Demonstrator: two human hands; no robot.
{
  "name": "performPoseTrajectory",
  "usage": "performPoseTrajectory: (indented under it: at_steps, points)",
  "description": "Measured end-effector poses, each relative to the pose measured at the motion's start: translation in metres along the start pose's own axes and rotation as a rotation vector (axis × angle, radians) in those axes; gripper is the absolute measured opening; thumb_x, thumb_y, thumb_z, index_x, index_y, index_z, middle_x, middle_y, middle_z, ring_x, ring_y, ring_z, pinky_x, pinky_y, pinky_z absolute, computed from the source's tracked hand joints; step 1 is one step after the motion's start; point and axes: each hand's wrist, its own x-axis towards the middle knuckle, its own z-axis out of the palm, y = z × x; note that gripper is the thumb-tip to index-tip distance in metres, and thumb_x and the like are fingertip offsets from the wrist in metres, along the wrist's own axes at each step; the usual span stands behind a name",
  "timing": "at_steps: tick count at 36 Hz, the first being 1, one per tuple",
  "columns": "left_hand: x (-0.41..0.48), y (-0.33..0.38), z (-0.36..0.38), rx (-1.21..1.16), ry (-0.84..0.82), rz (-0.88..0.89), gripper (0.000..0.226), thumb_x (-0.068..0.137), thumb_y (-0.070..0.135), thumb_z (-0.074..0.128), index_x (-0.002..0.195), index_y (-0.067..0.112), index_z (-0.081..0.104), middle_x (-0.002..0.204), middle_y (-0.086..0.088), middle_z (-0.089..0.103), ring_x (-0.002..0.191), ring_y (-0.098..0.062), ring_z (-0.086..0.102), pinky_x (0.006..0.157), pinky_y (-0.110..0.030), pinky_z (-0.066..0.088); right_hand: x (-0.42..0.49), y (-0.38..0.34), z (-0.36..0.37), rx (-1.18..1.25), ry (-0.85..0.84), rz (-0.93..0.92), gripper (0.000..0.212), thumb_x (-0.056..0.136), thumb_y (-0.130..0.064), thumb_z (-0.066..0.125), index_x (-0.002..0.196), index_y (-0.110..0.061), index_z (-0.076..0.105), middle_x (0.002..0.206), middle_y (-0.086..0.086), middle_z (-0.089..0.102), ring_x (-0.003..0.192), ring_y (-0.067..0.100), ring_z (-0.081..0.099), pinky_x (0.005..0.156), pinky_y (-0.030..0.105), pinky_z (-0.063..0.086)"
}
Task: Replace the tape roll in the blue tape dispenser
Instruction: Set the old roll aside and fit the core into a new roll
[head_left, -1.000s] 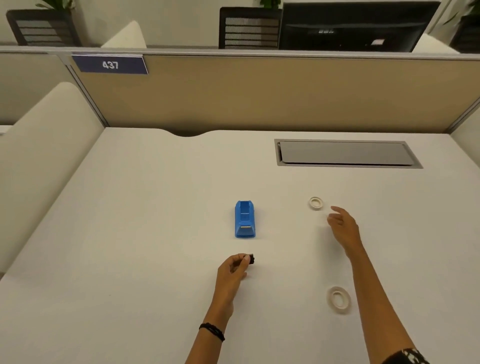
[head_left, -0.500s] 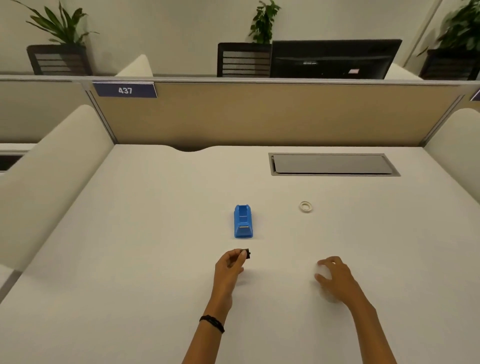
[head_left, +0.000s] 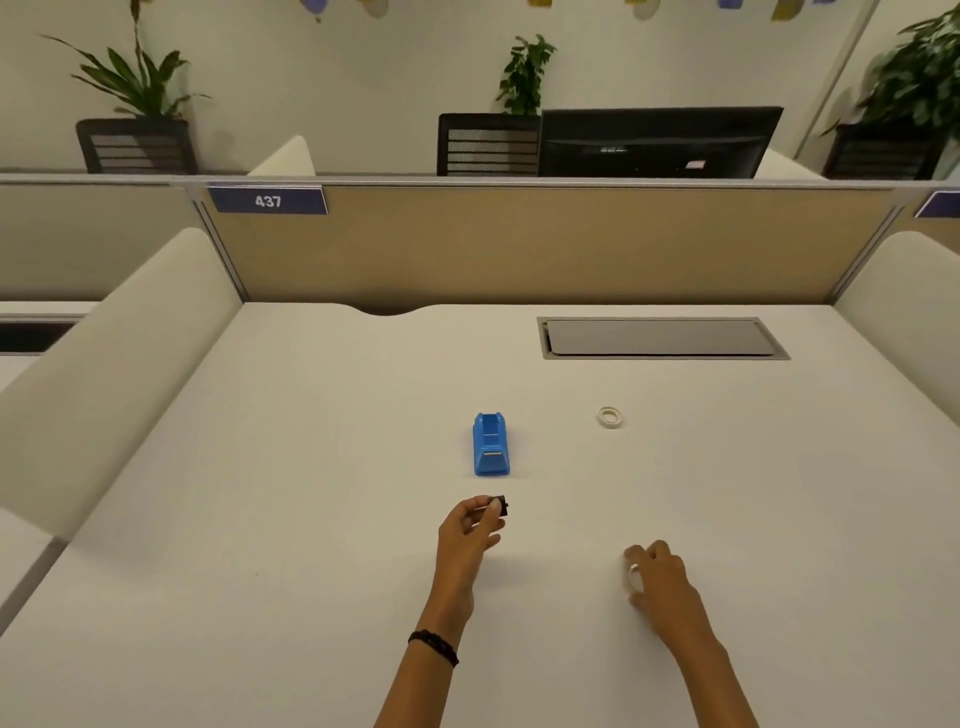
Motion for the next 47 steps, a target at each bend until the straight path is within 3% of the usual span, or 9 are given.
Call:
performPoseTrajectory:
  at_steps: [5,9,12,14,20,31,38,42,47]
  points:
    - [-0.003,0.002,-0.001,0.000,-0.012,0.005,0.010,0.088,0.024,0.061,0.097,0.020,0.061,0.099,-0.004,0.069,0.090,-0.015,0.066,0.076,-0.024,0.053,-0.001,-0.016,-0.003,0.002,-0.138,-0.077,0.038,0.083,-0.013,0.057,0.118,-0.019,0.044,0.120,0.007,0.043,0.107,0.021,0.047,0.080,0.028,0.049]
    - [-0.005,0.005,0.001,0.009,-0.031,0.015,0.011,0.088,0.024,0.061,0.097,0.018,0.063,0.097,-0.005,0.070,0.089,-0.015,0.066,0.075,-0.024,0.052,0.005,-0.034,-0.013,0.224,-0.333,-0.174,0.043,0.075,-0.018,0.070,0.114,-0.019,0.052,0.117,0.008,0.050,0.104,0.021,0.052,0.080,0.025,0.043]
    - [-0.005,0.007,0.003,0.022,-0.047,0.024,0.009,0.088,0.024,0.061,0.095,0.019,0.063,0.093,-0.004,0.071,0.085,-0.013,0.068,0.075,-0.024,0.052,0.009,-0.051,-0.022,0.440,-0.277,-0.257,0.043,0.072,-0.015,0.074,0.110,-0.021,0.055,0.113,0.006,0.053,0.100,0.016,0.054,0.082,0.023,0.048]
    - [-0.005,0.009,0.004,0.037,-0.055,0.030,0.007,0.087,0.026,0.062,0.093,0.022,0.063,0.090,-0.001,0.072,0.081,-0.010,0.069,0.074,-0.022,0.052,0.012,-0.062,-0.029,0.581,-0.205,-0.308,0.044,0.072,-0.013,0.075,0.109,-0.026,0.055,0.113,0.002,0.053,0.099,0.009,0.055,0.078,0.016,0.051]
    - [-0.004,0.011,0.011,0.072,-0.048,0.047,0.011,0.087,0.029,0.061,0.095,0.022,0.063,0.089,-0.002,0.072,0.081,-0.012,0.068,0.071,-0.019,0.051,0.021,-0.088,-0.046,0.799,-0.037,-0.448,0.051,0.073,-0.011,0.074,0.103,-0.045,0.051,0.113,-0.020,0.052,0.105,-0.009,0.050,0.079,-0.001,0.044]
    - [0.002,0.015,0.018,0.095,-0.022,0.061,0.022,0.089,0.023,0.058,0.105,0.009,0.062,0.101,-0.011,0.067,0.085,-0.016,0.065,0.069,-0.019,0.053,0.036,-0.099,-0.036,0.757,0.012,-0.579,0.048,0.076,-0.016,0.070,0.110,-0.044,0.050,0.114,-0.029,0.048,0.114,-0.001,0.048,0.086,-0.001,0.039]
    - [0.008,0.019,0.017,0.067,-0.016,0.053,0.024,0.088,0.022,0.059,0.105,0.006,0.064,0.101,-0.014,0.069,0.092,-0.027,0.067,0.087,-0.035,0.055,0.039,-0.105,-0.032,0.735,0.024,-0.630,0.047,0.076,-0.016,0.069,0.110,-0.044,0.051,0.115,-0.030,0.049,0.116,0.002,0.048,0.087,0.001,0.040]
    - [0.012,0.016,0.015,0.067,-0.017,0.043,0.019,0.089,0.022,0.059,0.099,0.007,0.065,0.097,-0.013,0.070,0.089,-0.025,0.068,0.082,-0.030,0.056,0.040,-0.107,-0.031,0.649,0.054,-0.663,0.052,0.078,-0.015,0.069,0.110,-0.050,0.047,0.117,-0.029,0.046,0.115,-0.004,0.046,0.093,0.003,0.037]
    - [0.015,0.012,0.013,0.063,-0.026,0.033,0.009,0.089,0.020,0.058,0.088,0.015,0.066,0.087,-0.007,0.070,0.081,-0.021,0.069,0.064,-0.018,0.057,0.041,-0.109,-0.027,0.531,0.082,-0.724,0.056,0.081,-0.016,0.067,0.113,-0.054,0.041,0.120,-0.030,0.041,0.114,-0.012,0.043,0.096,0.002,0.034]
